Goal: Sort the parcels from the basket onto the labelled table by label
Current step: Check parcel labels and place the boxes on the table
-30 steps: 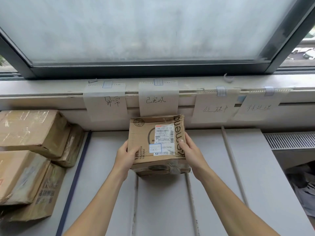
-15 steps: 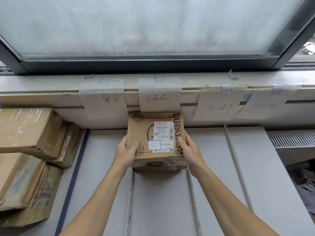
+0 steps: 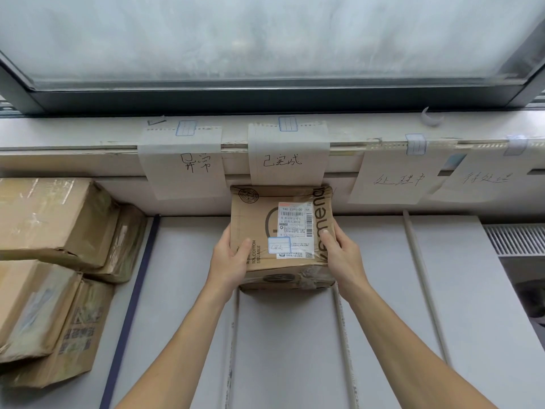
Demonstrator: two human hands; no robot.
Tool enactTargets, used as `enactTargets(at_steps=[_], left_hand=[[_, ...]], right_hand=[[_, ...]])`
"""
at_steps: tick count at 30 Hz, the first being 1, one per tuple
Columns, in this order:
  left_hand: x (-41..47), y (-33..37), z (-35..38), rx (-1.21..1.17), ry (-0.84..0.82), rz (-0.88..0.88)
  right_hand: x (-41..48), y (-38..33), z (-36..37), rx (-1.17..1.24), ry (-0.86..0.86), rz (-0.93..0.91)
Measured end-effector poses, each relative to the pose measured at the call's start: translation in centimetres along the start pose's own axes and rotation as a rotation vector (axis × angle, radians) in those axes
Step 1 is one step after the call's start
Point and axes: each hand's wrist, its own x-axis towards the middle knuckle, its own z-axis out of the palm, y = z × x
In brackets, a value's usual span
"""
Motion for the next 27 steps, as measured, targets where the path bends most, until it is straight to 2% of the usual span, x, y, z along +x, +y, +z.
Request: enactTargets(at_steps=[8, 13, 21, 27], left_hand=[[-0.3, 0.6, 0.2, 0.091, 0.043, 0.032], [-0.7, 1.3, -0.4, 0.224, 0.007, -0.002], [-5.1, 0.0, -1.9, 0.114, 0.076, -0.068], [-10.6, -4.6, -3.5, -0.033, 0.039, -0.233]], right_hand=[[-0.6, -0.8, 0.1, -0.08, 0.024, -0.028], [-1.8, -1.7, -1.1, -0.162, -0.031, 0.057], [-7.6, 1.3, -3.2, -0.171, 0.157, 0.136], [-12.5, 6.6, -2.1, -0.204, 0.201, 0.2]])
